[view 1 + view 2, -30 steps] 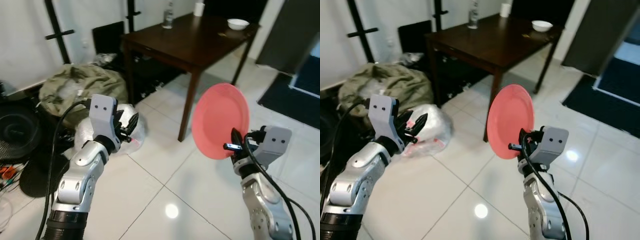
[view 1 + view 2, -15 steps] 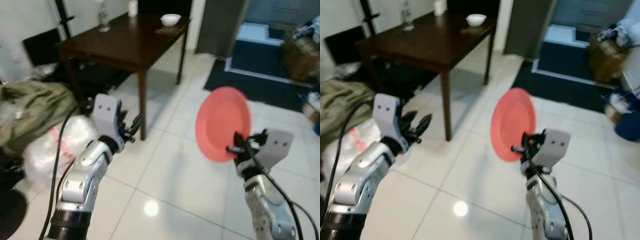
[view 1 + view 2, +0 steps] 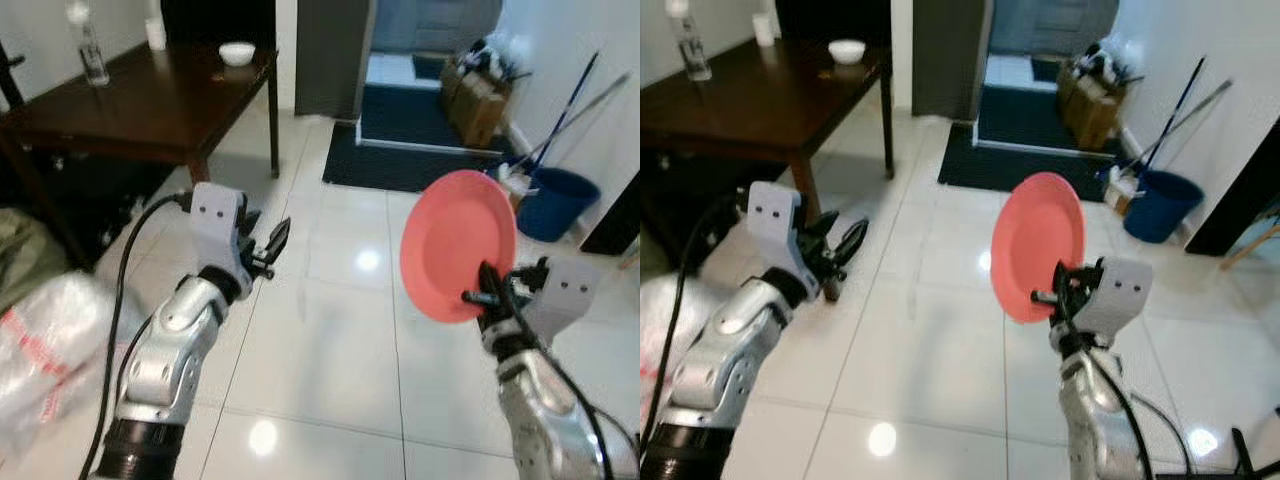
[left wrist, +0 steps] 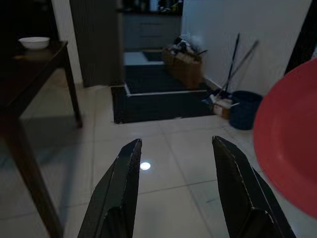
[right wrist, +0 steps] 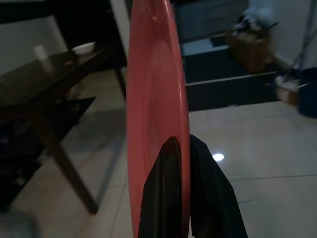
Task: Setting the table
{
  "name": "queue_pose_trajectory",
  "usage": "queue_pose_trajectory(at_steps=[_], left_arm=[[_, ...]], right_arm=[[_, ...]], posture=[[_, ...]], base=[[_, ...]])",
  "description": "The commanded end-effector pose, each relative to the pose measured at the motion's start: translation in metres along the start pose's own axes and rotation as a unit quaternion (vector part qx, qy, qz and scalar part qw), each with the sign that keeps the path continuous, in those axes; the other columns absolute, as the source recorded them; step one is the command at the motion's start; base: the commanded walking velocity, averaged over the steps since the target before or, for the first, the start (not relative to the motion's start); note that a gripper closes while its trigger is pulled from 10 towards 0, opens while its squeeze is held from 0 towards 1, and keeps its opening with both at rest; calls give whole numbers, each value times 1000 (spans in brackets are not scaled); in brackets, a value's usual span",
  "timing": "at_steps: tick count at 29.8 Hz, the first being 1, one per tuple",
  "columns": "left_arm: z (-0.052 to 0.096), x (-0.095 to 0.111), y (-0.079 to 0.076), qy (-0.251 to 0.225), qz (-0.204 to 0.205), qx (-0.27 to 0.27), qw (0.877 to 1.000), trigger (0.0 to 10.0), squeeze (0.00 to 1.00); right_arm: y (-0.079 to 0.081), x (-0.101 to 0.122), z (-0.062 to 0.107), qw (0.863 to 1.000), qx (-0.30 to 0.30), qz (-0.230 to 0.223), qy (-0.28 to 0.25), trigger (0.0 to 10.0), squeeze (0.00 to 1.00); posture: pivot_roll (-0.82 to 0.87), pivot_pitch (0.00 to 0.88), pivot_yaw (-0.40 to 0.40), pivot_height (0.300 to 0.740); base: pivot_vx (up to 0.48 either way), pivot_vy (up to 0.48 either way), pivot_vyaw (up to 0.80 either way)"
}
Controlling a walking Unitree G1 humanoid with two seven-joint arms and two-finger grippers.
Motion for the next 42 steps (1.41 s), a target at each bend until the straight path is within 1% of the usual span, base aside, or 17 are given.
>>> queue_pose_trajectory(at_steps=[1, 17, 24, 25, 26, 27, 28, 29, 31, 32, 33, 36, 37, 40, 41, 42], left_arm=[[0, -4, -3, 5, -2, -2, 1000, 10000, 0], [-1, -4, -7, 2, -1, -10, 1000, 10000, 0], [2, -9, -7, 8, -2, -7, 1000, 10000, 0], [4, -12, -4, 12, -6, 2, 1000, 10000, 0], [9, -17, 1, 16, -15, 23, 999, 10000, 0], [9, -17, 1, 16, -15, 23, 999, 10000, 0], [18, -24, 11, 22, -24, 59, 998, 10000, 0], [18, -24, 11, 22, -24, 59, 998, 10000, 0], [27, -29, 19, 25, -35, 92, 995, 10000, 0], [27, -29, 19, 25, -35, 92, 995, 10000, 0], [30, -31, 21, 27, -40, 100, 994, 10000, 0], [51, -44, 29, 40, -52, 137, 988, 10000, 0], [51, -44, 29, 40, -52, 137, 988, 10000, 0], [63, -52, 30, 45, -55, 159, 985, 10000, 0], [63, -52, 30, 45, -55, 159, 985, 10000, 0], [66, -53, 30, 45, -55, 164, 984, 10000, 0]], right_arm=[[-4, 1, 0, 1000, -5, 4, -3, 10000, 0], [-5, 1, 1, 1000, -9, 5, -3, 10000, 0], [-4, 1, 1, 1000, -7, 7, -4, 10000, 0], [-1, 1, 1, 1000, -1, 16, -5, 10000, 0], [4, 0, 2, 1000, 8, 23, -5, 10000, 0], [4, 0, 2, 1000, 8, 23, -5, 10000, 0], [10, -1, 2, 999, 22, 32, -6, 10000, 0], [10, -1, 2, 999, 22, 32, -6, 10000, 0], [18, -2, 1, 999, 36, 37, -6, 10000, 0], [18, -2, 1, 999, 36, 37, -6, 10000, 0], [21, -2, 0, 998, 43, 40, -7, 10000, 0], [38, -10, 3, 996, 74, 52, 0, 10000, 0], [38, -10, 3, 996, 74, 52, 0, 10000, 0], [50, -20, 10, 994, 95, 49, 13, 10000, 0], [50, -20, 10, 994, 95, 49, 13, 10000, 0], [54, -22, 11, 994, 101, 48, 16, 10000, 0]], posture=[[91, 131, 71, 740], [90, 132, 73, 740], [93, 126, 73, 740], [93, 126, 73, 740], [100, 118, 63, 740], [100, 118, 63, 740], [107, 114, 54, 740], [107, 114, 54, 740], [113, 111, 48, 740], [113, 111, 48, 740], [121, 105, 42, 740], [131, 81, 23, 740], [131, 81, 23, 740], [132, 65, -2, 740], [132, 65, -2, 740], [132, 65, -2, 740]], base=[[480, 0, 0], [480, 0, 0], [480, 0, 0], [480, 0, 0], [480, 0, 0], [480, 0, 0], [480, 0, 0], [480, 0, 0], [480, 0, 0], [480, 0, 0], [480, 0, 0], [480, 0, 0], [480, 0, 0], [480, 0, 0], [480, 0, 0], [480, 0, 0]])
Point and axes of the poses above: a point about 5 cm out from each wrist's last joint towards the gripper, its own z axis pointing back from the gripper into the wrist, its own x axis along the axis of the wrist's last joint, y = z × x, the point moved 4 cm from there along -z, pointing out of the wrist towards the gripper, and after that the axes turned 4 degrees about z, right-handed, at the moved point
